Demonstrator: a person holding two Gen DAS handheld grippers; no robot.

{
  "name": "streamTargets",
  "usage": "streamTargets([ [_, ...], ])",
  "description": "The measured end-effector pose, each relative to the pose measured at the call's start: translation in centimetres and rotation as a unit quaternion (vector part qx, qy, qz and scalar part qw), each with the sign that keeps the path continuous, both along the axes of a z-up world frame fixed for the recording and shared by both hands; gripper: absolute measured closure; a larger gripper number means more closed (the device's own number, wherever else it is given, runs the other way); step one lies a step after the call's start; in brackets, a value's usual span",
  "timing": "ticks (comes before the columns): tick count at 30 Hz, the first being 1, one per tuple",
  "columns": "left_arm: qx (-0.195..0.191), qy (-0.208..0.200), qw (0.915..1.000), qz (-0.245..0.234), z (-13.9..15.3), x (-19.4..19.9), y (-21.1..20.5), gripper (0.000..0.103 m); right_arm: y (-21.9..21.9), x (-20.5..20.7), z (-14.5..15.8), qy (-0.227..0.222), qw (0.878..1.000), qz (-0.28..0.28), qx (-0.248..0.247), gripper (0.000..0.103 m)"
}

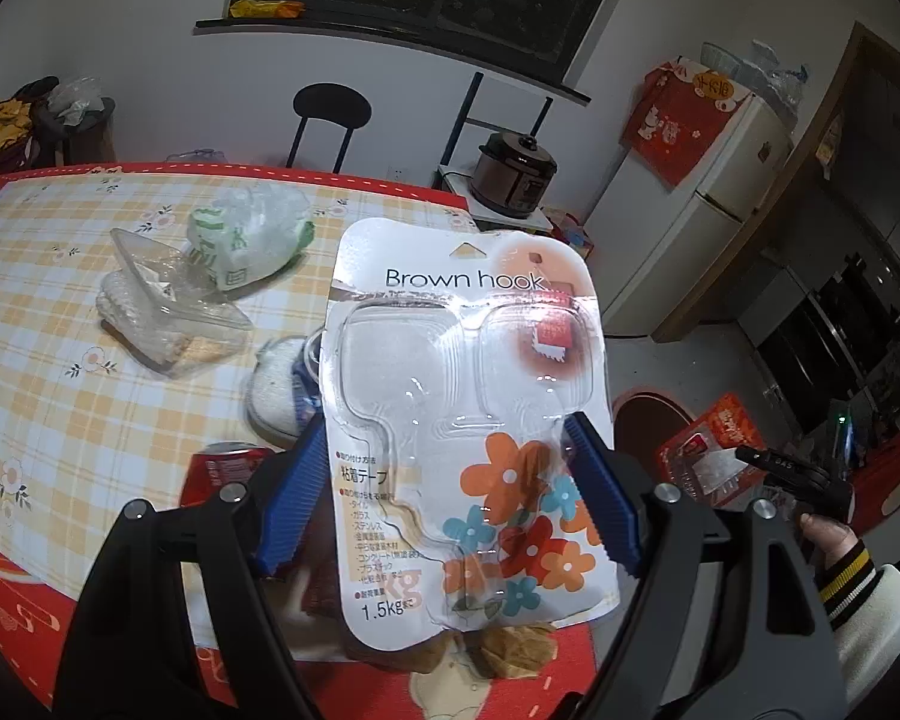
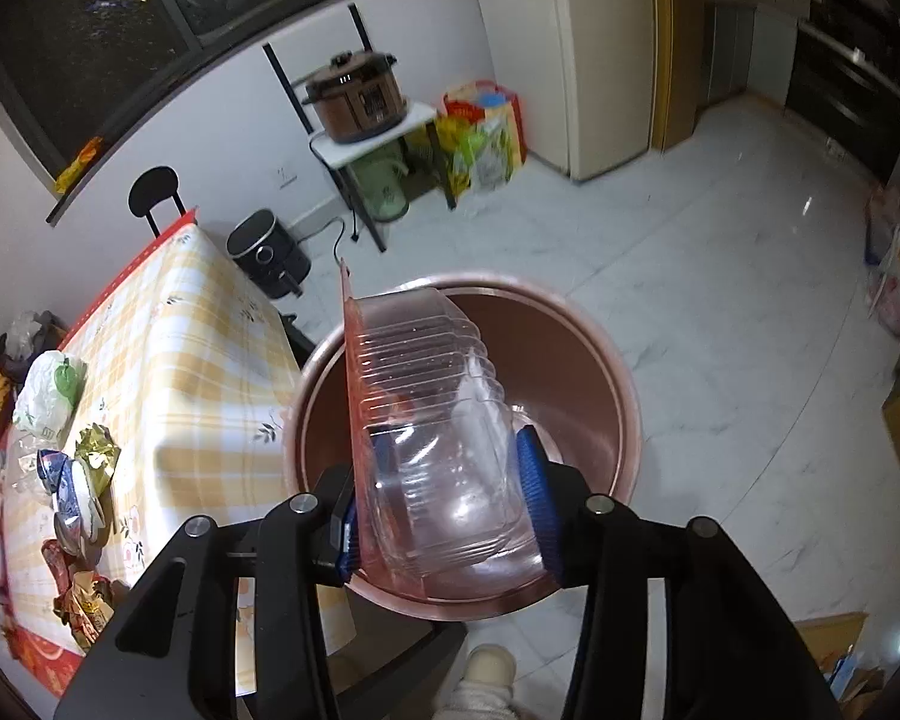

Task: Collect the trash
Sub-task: 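Lower the container into the brown bin and open the right tool while the left lifts the package, then carry the Brown hook package over the brown bin and open the left tool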

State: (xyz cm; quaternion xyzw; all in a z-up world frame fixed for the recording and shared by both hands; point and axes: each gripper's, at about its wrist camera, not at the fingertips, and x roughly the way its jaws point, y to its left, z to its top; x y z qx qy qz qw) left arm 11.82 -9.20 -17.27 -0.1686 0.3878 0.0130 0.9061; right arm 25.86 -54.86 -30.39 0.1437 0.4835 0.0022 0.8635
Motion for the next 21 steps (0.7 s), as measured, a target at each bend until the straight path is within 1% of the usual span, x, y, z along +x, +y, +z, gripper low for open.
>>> streamTargets([
  [1,0.002,0.001,1.0,-0.002,0.0,0.2,-0.6,0.026,-0.2,0.2,-0.4,0.003,1.0,0.0,0.006,0.056],
  [4,0.008,0.003,0.9999,-0.012,0.1,0.6,-2.1,0.025,-0.8,0.2,-1.2,0.006,1.0,0.0,0.017,0.042],
  [7,0.017,0.004,0.9995,-0.027,0.2,1.2,-3.6,0.025,-1.0,0.0,-1.2,0.002,1.0,0.001,0.024,0.037],
  [9,0.021,0.003,0.999,-0.039,0.2,1.7,-4.7,0.025,-1.4,-0.5,-0.6,-0.006,1.0,0.0,0.029,0.03],
  [11,0.026,0.0,0.998,-0.057,0.3,2.4,-6.3,0.025,-1.9,-1.1,0.3,-0.022,0.999,-0.001,0.035,0.018],
  [14,0.029,-0.002,0.9958,-0.086,0.4,3.7,-8.8,0.025,-2.7,-2.5,2.5,-0.051,0.998,-0.004,0.031,0.008],
  [16,0.033,-0.004,0.9938,-0.106,0.4,4.6,-10.8,0.025,-3.5,-3.4,3.9,-0.067,0.997,-0.007,0.027,0.005],
  [21,0.04,0.0,0.9861,-0.161,-0.3,7.7,-16.0,0.025,-5.7,-6.0,6.8,-0.101,0.995,-0.019,0.014,0.005],
])
